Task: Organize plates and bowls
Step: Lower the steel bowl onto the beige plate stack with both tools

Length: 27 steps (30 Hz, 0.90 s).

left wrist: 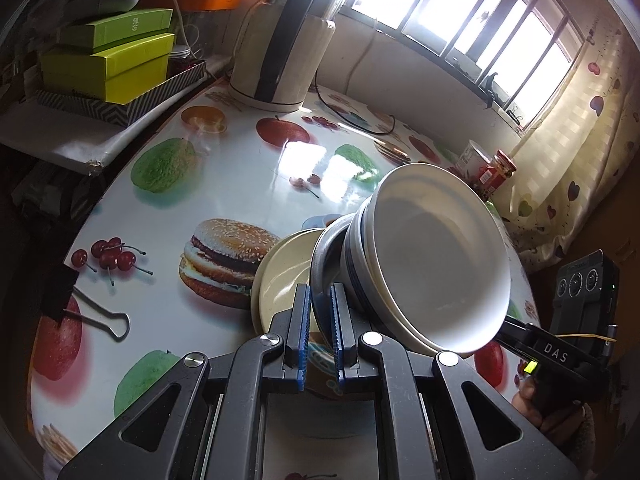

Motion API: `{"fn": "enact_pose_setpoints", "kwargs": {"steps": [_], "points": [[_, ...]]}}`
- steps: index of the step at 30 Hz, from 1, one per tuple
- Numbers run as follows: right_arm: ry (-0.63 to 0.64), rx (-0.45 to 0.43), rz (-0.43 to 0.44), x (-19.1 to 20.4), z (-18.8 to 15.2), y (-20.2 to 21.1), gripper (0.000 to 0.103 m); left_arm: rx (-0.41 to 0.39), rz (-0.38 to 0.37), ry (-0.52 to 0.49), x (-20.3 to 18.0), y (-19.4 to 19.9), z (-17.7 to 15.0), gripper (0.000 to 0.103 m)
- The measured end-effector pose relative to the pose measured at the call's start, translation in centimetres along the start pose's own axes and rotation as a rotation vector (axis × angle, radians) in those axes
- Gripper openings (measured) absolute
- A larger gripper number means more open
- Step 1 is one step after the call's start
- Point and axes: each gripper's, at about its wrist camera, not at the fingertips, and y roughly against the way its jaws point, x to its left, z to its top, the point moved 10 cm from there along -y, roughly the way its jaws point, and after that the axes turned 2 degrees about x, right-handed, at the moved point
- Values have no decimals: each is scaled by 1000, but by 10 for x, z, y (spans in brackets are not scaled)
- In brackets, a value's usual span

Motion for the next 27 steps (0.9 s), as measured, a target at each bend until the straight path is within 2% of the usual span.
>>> {"fn": "enact_pose_setpoints", "kwargs": {"steps": [13,27], "points": [[-3,40,-3,0,-3,-18,11,15,12,30,15,-7,-3,9],[4,34,-4,3,-2,-17,12,26,4,39,17,-11,-5,9]]}}
